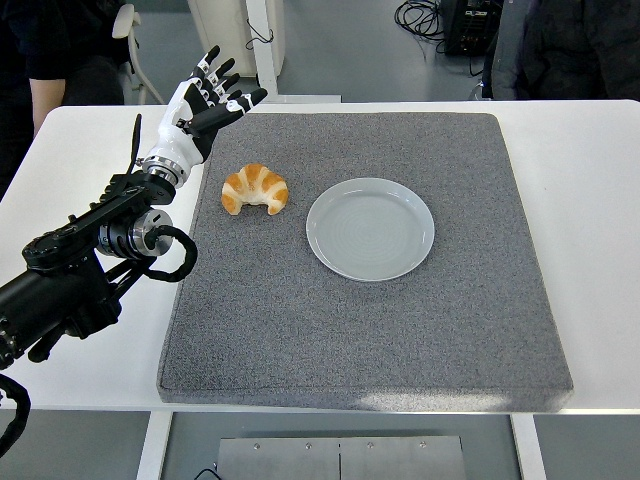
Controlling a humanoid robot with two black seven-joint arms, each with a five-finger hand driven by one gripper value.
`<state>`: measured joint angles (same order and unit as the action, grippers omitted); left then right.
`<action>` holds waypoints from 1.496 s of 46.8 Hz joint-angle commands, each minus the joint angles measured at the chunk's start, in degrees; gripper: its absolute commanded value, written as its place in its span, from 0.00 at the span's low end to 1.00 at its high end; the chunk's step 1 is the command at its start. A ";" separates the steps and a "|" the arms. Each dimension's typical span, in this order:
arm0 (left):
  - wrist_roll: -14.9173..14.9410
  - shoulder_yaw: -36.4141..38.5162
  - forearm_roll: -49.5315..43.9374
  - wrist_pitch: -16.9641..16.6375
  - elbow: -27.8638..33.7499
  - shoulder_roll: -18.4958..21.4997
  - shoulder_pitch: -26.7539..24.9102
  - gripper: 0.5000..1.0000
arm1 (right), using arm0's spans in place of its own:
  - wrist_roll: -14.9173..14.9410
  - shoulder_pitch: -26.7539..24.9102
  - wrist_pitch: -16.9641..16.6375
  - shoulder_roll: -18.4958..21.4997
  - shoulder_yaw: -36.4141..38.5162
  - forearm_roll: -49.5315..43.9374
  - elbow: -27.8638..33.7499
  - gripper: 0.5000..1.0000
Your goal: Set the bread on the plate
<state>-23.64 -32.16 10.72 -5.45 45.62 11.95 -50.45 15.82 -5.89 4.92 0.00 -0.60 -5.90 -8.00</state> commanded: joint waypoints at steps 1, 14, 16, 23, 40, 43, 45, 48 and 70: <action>0.00 -0.01 0.00 0.00 -0.09 0.00 -0.09 0.95 | 0.00 0.00 0.00 0.00 -0.01 0.01 0.00 1.00; 0.09 -0.18 0.00 0.00 0.00 0.00 -0.09 0.95 | 0.00 0.00 0.00 0.00 0.08 0.01 0.00 1.00; 0.00 -0.18 0.00 0.00 0.00 0.00 -0.09 0.95 | 0.00 0.00 0.00 0.00 0.08 0.01 0.00 1.00; 0.00 -0.45 0.00 0.00 0.00 0.00 0.00 0.95 | 0.00 0.00 0.00 0.00 0.08 0.01 0.00 1.00; -0.09 -0.53 0.00 0.00 0.00 0.09 0.00 0.95 | 0.00 0.00 0.00 0.00 0.08 0.01 -0.09 1.00; -0.09 -0.53 0.00 0.00 0.00 0.09 0.00 0.95 | 0.00 0.00 0.00 0.00 -0.01 0.01 -0.09 1.00; -0.09 -0.53 0.00 0.00 0.00 0.09 0.00 0.95 | 0.00 0.00 0.00 0.00 -0.01 0.01 -0.09 1.00; -0.09 -0.53 0.00 0.00 0.00 0.00 0.00 0.95 | 0.00 0.00 0.00 0.00 -0.01 0.01 -0.09 1.00; 0.00 -0.27 0.00 -0.09 0.00 0.09 -0.52 0.95 | 0.00 0.00 0.00 0.00 -0.19 0.01 -0.09 1.00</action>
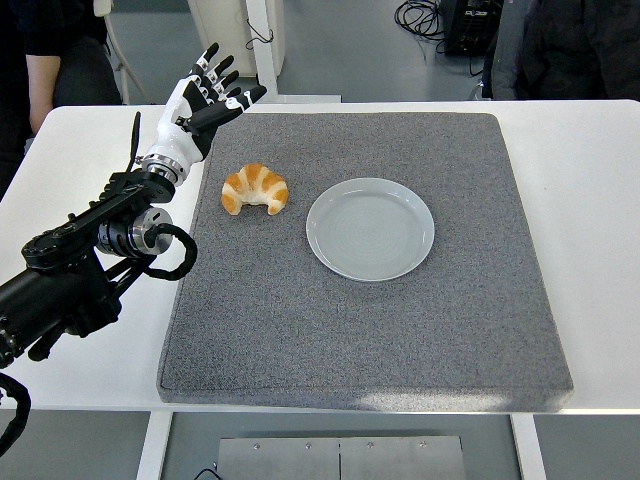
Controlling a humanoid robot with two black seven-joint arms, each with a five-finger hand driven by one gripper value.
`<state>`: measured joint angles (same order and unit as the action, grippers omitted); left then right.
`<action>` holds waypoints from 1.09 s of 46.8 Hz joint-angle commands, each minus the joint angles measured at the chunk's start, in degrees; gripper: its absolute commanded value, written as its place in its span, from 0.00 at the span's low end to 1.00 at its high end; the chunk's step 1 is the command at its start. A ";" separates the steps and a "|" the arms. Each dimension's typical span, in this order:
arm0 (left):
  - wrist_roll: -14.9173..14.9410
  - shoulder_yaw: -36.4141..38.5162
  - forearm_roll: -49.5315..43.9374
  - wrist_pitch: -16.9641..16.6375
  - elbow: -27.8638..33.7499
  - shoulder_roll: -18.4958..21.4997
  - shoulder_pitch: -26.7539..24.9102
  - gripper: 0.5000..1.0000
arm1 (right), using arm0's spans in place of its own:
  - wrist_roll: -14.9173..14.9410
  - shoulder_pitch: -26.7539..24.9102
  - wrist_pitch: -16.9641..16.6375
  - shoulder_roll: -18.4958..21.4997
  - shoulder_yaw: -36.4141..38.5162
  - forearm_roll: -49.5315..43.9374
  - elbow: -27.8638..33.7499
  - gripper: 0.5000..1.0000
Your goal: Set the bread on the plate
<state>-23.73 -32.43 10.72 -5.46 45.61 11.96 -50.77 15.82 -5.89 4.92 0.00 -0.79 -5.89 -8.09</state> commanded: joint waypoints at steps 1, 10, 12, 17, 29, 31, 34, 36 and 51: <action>0.09 0.00 0.00 -0.08 0.01 0.08 -0.20 0.95 | 0.00 0.00 0.00 0.00 0.00 0.00 0.00 1.00; 0.09 -0.61 -0.09 0.01 0.01 0.43 -0.29 0.95 | 0.00 0.00 0.00 0.00 0.00 0.00 0.00 1.00; 0.09 -0.62 -0.18 0.01 0.09 0.52 -0.29 0.95 | 0.00 0.00 0.00 0.00 0.09 0.00 0.00 1.00; 0.35 -0.62 -0.35 -0.08 0.27 0.78 -0.56 0.95 | 0.00 0.00 0.00 0.00 0.09 0.00 0.00 1.00; 9.13 0.44 -0.79 -1.22 1.76 3.86 -4.77 0.93 | 0.00 0.00 0.00 0.00 0.18 0.00 0.00 1.00; 11.24 0.79 -0.79 -1.57 2.46 4.82 -5.82 0.93 | 0.00 0.00 0.00 0.00 0.18 0.00 0.00 1.00; 13.18 3.33 -0.79 -1.66 3.87 7.37 -8.02 0.92 | 0.00 0.00 0.00 0.00 0.18 0.00 0.00 1.00; 13.79 6.05 -0.79 -1.66 4.75 8.86 -9.95 0.91 | 0.00 0.00 0.00 0.00 0.18 -0.09 0.00 1.00; 15.82 33.11 -0.70 -1.66 12.39 17.65 -25.68 0.90 | 0.00 0.00 0.00 0.00 0.18 0.00 0.00 1.00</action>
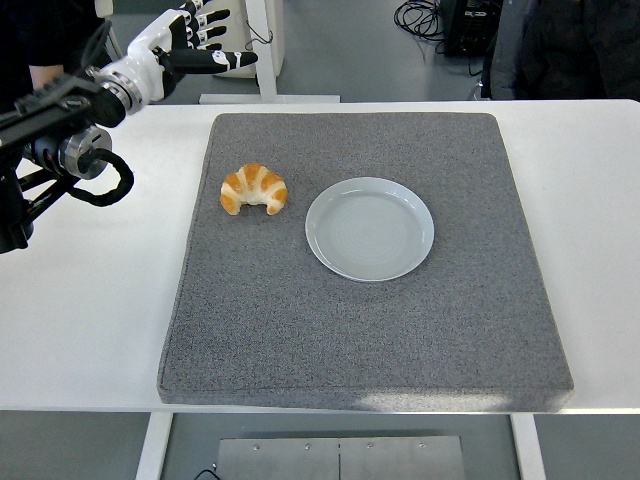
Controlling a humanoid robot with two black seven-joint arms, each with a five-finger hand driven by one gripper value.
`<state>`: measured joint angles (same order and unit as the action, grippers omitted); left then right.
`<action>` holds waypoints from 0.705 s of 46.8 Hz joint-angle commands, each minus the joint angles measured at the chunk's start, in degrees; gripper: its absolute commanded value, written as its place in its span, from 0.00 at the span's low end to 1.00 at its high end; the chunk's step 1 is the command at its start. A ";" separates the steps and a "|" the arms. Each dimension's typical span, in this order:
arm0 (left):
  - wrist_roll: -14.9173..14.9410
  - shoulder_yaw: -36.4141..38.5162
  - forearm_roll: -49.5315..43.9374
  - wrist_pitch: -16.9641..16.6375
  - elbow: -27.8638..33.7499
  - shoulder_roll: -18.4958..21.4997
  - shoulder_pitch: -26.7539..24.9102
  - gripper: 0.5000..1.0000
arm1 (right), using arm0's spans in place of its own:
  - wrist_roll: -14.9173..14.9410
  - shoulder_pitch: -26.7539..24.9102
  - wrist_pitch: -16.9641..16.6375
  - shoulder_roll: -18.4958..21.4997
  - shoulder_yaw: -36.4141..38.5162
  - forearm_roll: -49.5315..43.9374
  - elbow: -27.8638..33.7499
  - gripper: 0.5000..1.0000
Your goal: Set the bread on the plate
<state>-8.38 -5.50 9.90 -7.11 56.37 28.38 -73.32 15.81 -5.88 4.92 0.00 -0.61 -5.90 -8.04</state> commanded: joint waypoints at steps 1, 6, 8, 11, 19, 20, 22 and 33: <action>0.64 8.56 0.12 -0.01 2.25 1.67 -4.36 0.90 | 0.01 0.00 0.00 0.00 0.00 0.01 0.04 1.00; 0.82 20.60 0.91 0.08 4.36 2.29 -10.34 0.90 | 0.01 0.00 0.00 0.00 0.00 0.01 -0.04 1.00; 0.82 24.56 1.00 0.16 5.15 2.29 -12.36 0.90 | 0.01 0.00 0.00 0.00 -0.09 0.01 -0.04 1.00; 0.73 29.75 1.09 0.34 6.38 2.29 -14.56 0.90 | 0.01 0.00 0.00 0.00 -0.09 0.01 -0.04 1.00; 0.21 38.72 5.73 0.16 8.32 1.85 -17.03 0.90 | 0.01 0.00 0.00 0.00 -0.18 0.01 -0.04 1.00; 0.12 38.90 6.88 0.08 8.41 1.76 -17.03 0.90 | 0.01 0.00 0.00 0.00 -0.18 0.01 -0.04 1.00; 0.12 39.08 9.60 -0.10 8.41 1.76 -16.42 0.90 | 0.01 0.00 0.00 0.00 -0.18 -0.08 -0.04 1.00; -1.99 37.67 24.19 -8.18 8.32 1.68 -11.67 0.90 | 0.01 0.00 0.00 0.00 -0.18 -0.08 -0.04 1.00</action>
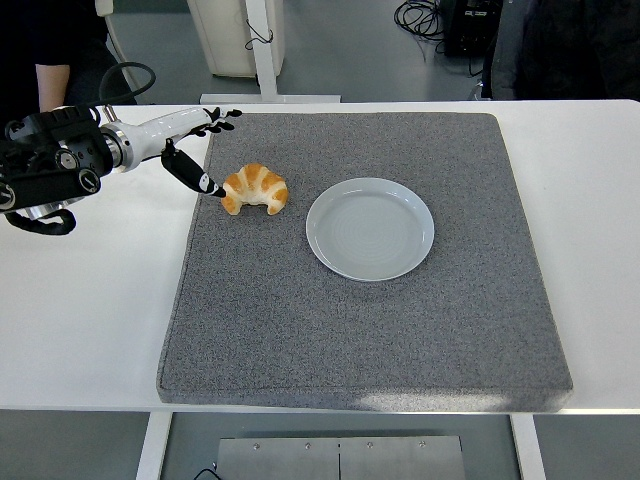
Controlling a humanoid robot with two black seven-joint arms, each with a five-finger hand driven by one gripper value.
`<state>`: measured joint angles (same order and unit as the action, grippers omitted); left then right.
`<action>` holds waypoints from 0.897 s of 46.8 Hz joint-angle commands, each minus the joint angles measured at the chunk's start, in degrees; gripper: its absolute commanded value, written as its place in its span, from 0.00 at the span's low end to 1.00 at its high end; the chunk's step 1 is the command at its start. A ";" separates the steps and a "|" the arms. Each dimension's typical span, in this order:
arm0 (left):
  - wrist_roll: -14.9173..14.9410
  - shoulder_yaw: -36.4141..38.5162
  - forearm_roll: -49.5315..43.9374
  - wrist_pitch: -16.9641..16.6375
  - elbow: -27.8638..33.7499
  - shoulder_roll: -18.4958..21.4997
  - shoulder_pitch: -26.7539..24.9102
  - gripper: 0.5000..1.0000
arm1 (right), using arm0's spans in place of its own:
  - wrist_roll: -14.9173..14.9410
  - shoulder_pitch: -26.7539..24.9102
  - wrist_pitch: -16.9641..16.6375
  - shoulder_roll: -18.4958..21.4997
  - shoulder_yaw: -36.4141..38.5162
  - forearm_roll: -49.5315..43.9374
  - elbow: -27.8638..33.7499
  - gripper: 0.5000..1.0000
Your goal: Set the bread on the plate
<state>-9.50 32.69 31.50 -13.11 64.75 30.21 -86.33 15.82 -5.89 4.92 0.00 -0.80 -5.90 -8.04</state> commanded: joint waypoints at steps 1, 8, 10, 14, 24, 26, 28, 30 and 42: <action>-1.05 -0.70 2.95 -2.53 -0.06 -0.23 1.78 0.90 | 0.00 0.00 0.00 0.00 0.01 0.01 -0.04 1.00; -2.01 -2.45 3.48 -4.29 -0.85 -1.38 4.50 0.90 | 0.00 0.00 0.00 0.00 0.01 0.01 0.05 1.00; -2.45 -2.98 3.48 -4.99 -1.29 -1.82 5.38 0.90 | 0.00 0.00 0.00 0.00 0.01 0.01 0.05 1.00; -2.98 -2.98 3.48 -6.75 -2.87 -3.31 6.52 0.89 | 0.00 0.00 0.00 0.00 0.01 0.01 -0.04 1.00; -3.51 -3.07 3.48 -7.81 -8.76 -8.14 9.69 0.85 | 0.00 0.00 0.00 0.00 0.09 0.01 0.04 1.00; -3.86 -3.07 3.39 -7.98 -10.07 -9.19 10.21 0.83 | 0.00 0.00 0.00 0.00 0.18 0.01 0.04 1.00; -4.04 -3.07 3.39 -8.07 -11.57 -10.34 10.66 0.81 | 0.00 0.00 0.00 0.00 0.18 0.01 0.05 1.00; -4.13 -3.07 3.39 -8.07 -12.97 -11.30 11.09 0.80 | 0.00 0.00 0.00 0.00 0.18 0.01 0.05 1.00; -5.36 -4.04 3.13 -8.07 -17.72 -14.91 13.20 0.79 | 0.00 0.00 0.00 0.00 0.09 -0.07 0.05 1.00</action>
<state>-14.70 29.01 34.71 -21.20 47.81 15.78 -73.51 15.82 -5.89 4.92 0.00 -0.62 -5.88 -8.00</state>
